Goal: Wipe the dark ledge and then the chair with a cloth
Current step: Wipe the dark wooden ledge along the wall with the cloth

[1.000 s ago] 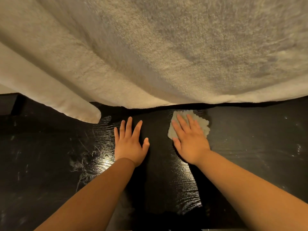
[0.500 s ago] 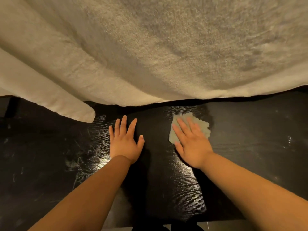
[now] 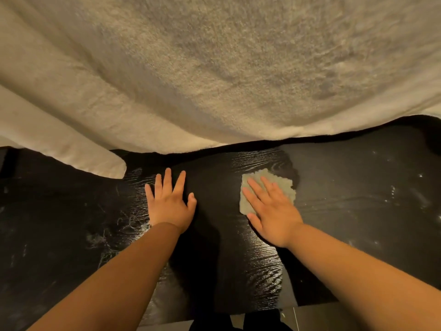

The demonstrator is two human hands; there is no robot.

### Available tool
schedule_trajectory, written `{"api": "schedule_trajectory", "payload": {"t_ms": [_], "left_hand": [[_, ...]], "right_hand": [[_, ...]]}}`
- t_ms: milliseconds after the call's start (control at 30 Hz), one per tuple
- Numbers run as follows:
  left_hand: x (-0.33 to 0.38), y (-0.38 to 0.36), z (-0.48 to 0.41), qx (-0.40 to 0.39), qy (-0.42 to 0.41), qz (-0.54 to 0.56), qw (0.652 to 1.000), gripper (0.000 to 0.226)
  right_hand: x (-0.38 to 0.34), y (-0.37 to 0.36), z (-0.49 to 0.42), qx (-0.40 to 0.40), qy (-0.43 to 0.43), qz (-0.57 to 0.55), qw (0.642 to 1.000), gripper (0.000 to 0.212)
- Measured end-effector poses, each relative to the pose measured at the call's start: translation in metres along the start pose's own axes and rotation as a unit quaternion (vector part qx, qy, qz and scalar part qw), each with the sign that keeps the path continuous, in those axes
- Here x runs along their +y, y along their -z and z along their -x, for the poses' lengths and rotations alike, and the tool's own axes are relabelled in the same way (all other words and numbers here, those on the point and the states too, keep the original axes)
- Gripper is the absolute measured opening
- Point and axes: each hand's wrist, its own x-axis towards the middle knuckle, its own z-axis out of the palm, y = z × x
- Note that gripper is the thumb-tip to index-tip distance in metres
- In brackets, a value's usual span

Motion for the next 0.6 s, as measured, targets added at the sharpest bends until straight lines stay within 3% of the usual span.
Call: {"api": "schedule_trajectory", "payload": {"t_ms": [100, 233, 300, 367, 500, 567, 600], "left_hand": [[0.007, 0.004, 0.0, 0.001, -0.011, -0.018, 1.0, 0.071], [0.039, 0.009, -0.004, 0.021, -0.054, 0.016, 0.998, 0.072], [0.068, 0.01, -0.008, 0.005, -0.079, 0.028, 0.996, 0.073], [0.097, 0.007, -0.007, -0.013, -0.092, 0.034, 0.995, 0.075], [0.12, -0.003, -0.004, -0.025, -0.064, 0.026, 0.997, 0.076], [0.118, -0.005, -0.005, -0.03, -0.062, 0.036, 0.997, 0.076], [0.117, -0.006, -0.004, -0.031, -0.064, 0.042, 0.997, 0.076]], "right_hand": [[0.036, 0.003, 0.0, -0.005, 0.031, 0.007, 0.999, 0.068], [0.076, 0.016, -0.028, 0.023, -0.139, -0.038, 0.989, 0.071], [0.066, 0.019, -0.037, 0.035, -0.184, -0.046, 0.981, 0.073], [0.046, 0.019, -0.035, 0.027, -0.164, -0.052, 0.985, 0.071], [0.054, 0.02, -0.022, -0.001, -0.003, -0.018, 1.0, 0.071], [0.083, 0.026, -0.031, 0.015, -0.001, -0.001, 1.0, 0.072], [0.097, 0.03, -0.037, 0.024, -0.042, -0.003, 0.999, 0.073]]}}
